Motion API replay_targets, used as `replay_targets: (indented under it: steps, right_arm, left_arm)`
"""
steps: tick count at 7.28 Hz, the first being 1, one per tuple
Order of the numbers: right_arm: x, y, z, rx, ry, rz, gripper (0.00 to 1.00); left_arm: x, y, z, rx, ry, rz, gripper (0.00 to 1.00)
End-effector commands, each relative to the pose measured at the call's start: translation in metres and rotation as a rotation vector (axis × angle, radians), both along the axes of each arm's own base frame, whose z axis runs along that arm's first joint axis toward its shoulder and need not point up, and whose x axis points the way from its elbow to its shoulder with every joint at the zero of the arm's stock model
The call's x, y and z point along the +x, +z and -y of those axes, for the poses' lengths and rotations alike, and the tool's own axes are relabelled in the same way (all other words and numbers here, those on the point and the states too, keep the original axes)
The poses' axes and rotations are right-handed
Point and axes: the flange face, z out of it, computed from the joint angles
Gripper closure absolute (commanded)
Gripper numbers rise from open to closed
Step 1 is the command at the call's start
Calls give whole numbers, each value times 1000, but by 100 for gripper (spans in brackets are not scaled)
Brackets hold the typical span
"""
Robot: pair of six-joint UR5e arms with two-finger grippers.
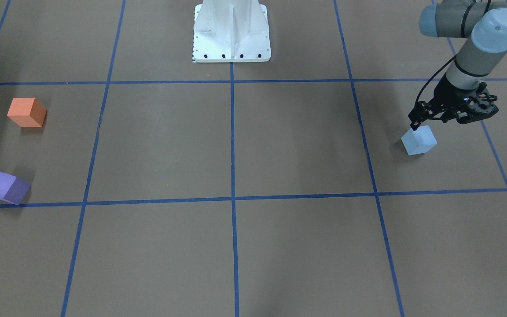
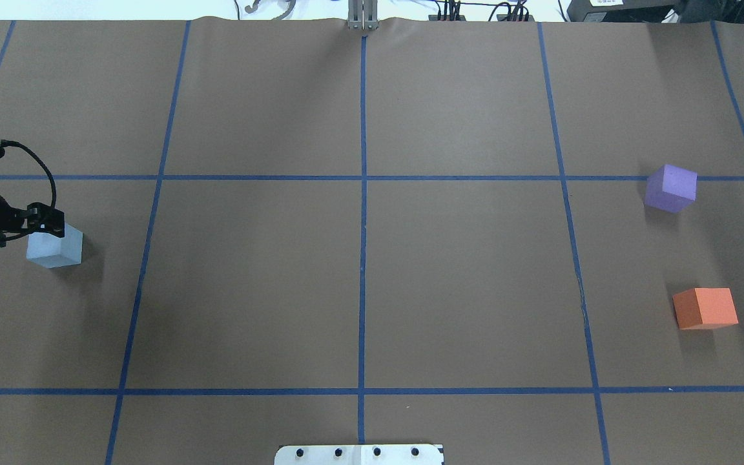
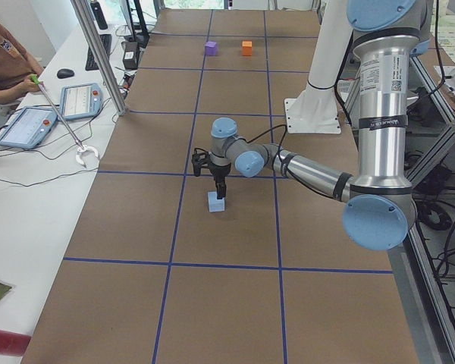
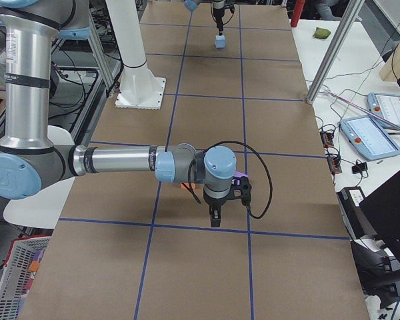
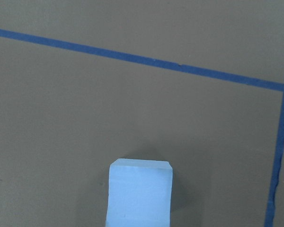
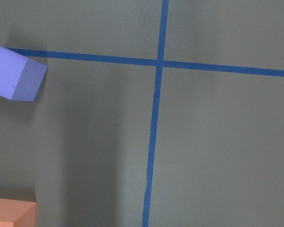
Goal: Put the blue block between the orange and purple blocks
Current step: 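Lower the left gripper onto the light blue cube and grasp it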
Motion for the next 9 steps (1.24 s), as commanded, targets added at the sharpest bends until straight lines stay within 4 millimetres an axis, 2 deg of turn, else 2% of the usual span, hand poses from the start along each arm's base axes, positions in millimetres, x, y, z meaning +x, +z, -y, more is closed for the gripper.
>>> replay_targets:
  steps: [1,2,4,7,8,9]
  right_arm:
    - [0,0,0,-1,0,0,0]
    - [0,-1,1,3,-1,-2,0]
    - [1,-1,1,5,-1,-9,0]
    - [1,0,1,2,-1,-9,0]
    - [1,0,1,2,-1,-9,0]
    - [0,0,1,2,-1,-6,0]
  left_arm:
    - [8,20,6,9,4,-6,0]
    - [11,16,8,8,9,-15,0]
    - [18,24,9,3,18,-2,0]
    - [44,38,8,-12,56,16,0]
    - [49,38,10,-14,58,15,10]
    - [49,38,11,-13,60,15,56]
